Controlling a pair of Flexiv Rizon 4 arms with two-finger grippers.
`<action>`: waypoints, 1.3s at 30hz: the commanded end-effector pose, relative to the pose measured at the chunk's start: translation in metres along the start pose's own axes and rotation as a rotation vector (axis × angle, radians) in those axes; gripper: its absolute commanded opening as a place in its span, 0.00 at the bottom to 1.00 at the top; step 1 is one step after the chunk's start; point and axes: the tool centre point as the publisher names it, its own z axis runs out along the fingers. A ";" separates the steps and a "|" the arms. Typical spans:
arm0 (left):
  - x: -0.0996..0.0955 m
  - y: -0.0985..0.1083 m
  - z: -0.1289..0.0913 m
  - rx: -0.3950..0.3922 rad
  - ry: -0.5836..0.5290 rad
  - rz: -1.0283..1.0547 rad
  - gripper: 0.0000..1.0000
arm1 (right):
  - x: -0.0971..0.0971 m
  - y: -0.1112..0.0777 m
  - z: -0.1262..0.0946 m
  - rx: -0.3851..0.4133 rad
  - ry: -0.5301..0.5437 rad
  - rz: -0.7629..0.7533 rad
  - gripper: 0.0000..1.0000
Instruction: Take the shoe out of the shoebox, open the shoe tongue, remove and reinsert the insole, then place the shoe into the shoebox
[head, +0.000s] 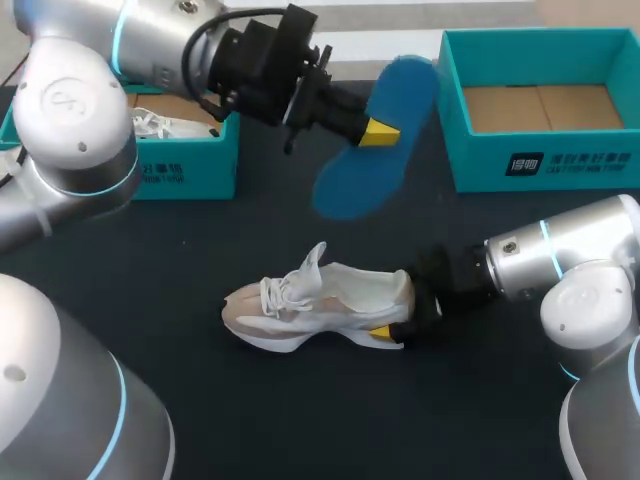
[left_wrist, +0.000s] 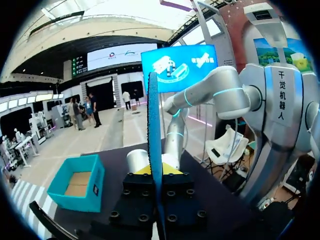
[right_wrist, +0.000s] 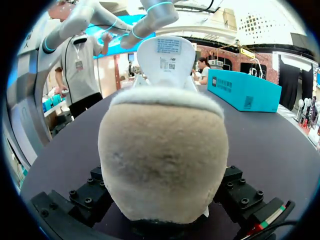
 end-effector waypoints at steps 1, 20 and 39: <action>0.015 -0.005 -0.010 0.149 -0.020 -0.086 0.00 | 0.000 -0.002 0.002 0.004 -0.002 0.001 0.00; 0.016 -0.037 -0.007 0.598 0.063 -0.372 0.00 | 0.000 -0.002 0.002 0.004 -0.002 0.001 0.00; 0.033 -0.065 -0.022 0.622 -0.096 -0.756 0.00 | 0.000 -0.002 0.002 0.004 -0.002 0.001 0.00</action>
